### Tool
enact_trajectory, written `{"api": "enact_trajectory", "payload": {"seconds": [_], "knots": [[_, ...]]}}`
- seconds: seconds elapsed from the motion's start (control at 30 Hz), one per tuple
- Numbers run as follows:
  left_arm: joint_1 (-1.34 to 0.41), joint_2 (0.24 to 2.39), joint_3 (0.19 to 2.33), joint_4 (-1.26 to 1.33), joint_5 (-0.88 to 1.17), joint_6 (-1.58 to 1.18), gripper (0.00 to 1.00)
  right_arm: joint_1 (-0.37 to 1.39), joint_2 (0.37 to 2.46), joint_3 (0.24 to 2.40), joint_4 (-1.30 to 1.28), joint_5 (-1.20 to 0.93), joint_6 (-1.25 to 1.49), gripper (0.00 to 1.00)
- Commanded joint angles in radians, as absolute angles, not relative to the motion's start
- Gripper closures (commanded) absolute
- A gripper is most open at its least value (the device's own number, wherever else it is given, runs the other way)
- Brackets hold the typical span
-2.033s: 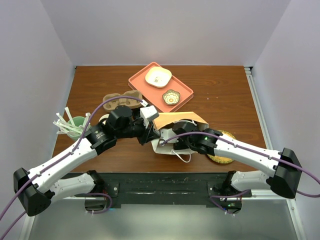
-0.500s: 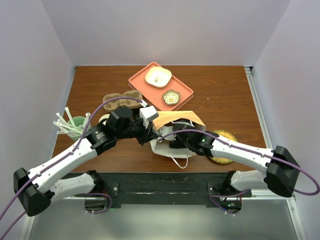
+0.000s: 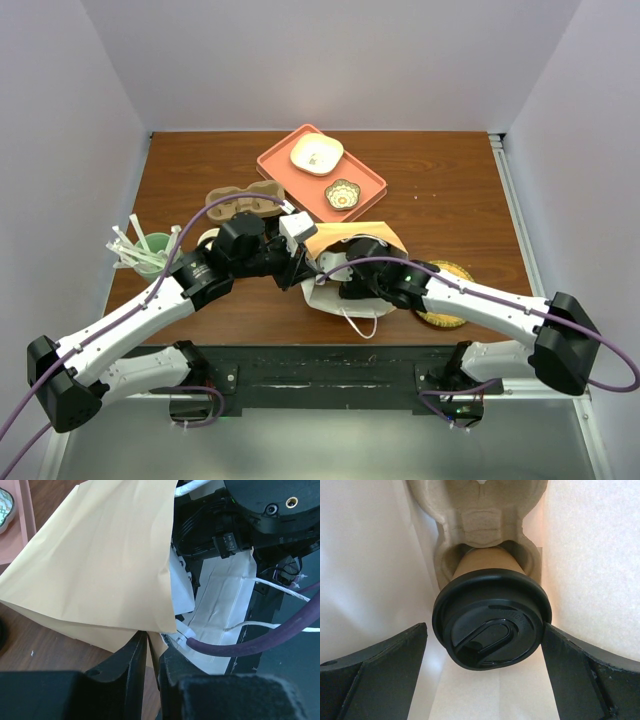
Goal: Pack the takeout coffee
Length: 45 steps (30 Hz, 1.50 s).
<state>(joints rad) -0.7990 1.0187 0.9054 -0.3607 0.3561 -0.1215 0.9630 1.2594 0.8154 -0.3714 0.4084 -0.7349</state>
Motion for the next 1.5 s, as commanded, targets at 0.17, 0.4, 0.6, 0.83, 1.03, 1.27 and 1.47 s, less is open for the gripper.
{"api": "enact_trajectory", "payload": {"seconds": [0.17, 0.4, 0.6, 0.83, 1.03, 1.27, 1.47], "knots": [[-0.805, 1.037, 0.959, -0.324, 0.354, -0.15, 0.8, 0.962, 1.221, 0.891, -0.472, 0.311, -0.733, 0.01], [-0.804, 1.057, 0.982, -0.333, 0.327, -0.167, 0.79, 0.962, 1.207, 0.914, -0.523, 0.267, -0.73, 0.01], [-0.799, 1.071, 0.997, -0.344, 0.311, -0.175, 0.78, 0.962, 1.195, 0.917, -0.555, 0.259, -0.726, 0.01], [-0.801, 1.086, 1.017, -0.359, 0.301, -0.17, 0.77, 0.96, 1.203, 0.936, -0.595, 0.261, -0.713, 0.01], [-0.799, 1.095, 1.035, -0.359, 0.308, -0.178, 0.77, 0.953, 1.221, 0.965, -0.647, 0.229, -0.709, 0.01], [-0.796, 1.108, 1.063, -0.365, 0.313, -0.183, 0.76, 0.943, 1.246, 1.042, -0.719, 0.195, -0.704, 0.01], [-0.793, 1.118, 1.084, -0.377, 0.321, -0.189, 0.76, 0.939, 1.244, 1.051, -0.738, 0.176, -0.69, 0.01]]}}
